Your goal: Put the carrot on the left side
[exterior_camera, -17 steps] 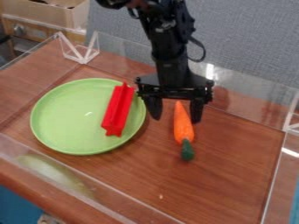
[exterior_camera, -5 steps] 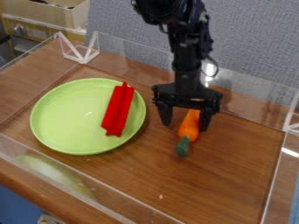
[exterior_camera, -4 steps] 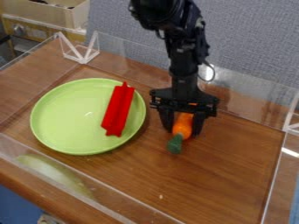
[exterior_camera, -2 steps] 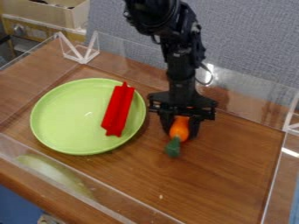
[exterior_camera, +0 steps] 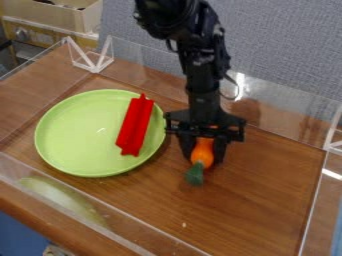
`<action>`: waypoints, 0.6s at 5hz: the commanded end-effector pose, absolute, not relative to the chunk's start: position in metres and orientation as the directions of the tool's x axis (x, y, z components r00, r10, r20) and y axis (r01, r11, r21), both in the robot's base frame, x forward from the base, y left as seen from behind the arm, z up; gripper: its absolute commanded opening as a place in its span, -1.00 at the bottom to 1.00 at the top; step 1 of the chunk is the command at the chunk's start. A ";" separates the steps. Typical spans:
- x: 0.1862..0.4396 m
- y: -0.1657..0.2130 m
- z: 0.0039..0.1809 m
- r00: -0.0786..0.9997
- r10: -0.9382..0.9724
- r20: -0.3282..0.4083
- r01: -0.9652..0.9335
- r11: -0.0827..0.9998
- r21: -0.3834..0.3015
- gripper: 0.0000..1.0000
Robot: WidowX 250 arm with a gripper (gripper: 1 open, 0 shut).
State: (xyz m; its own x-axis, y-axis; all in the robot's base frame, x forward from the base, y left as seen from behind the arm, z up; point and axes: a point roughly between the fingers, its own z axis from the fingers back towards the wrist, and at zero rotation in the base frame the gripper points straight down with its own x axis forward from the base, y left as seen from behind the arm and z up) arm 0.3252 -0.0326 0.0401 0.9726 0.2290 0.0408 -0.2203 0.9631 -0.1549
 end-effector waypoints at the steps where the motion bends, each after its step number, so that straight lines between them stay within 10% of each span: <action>1: 0.341 -0.025 0.074 0.954 0.280 0.108 -0.258 0.948 -0.186 -1.00; 3: 0.349 -0.032 0.076 0.951 0.289 0.109 -0.267 0.948 -0.175 -1.00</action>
State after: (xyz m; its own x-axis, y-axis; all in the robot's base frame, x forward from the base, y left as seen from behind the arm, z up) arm 0.3412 -0.0296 0.0587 0.9528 0.2986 0.0557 -0.2867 0.9446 -0.1597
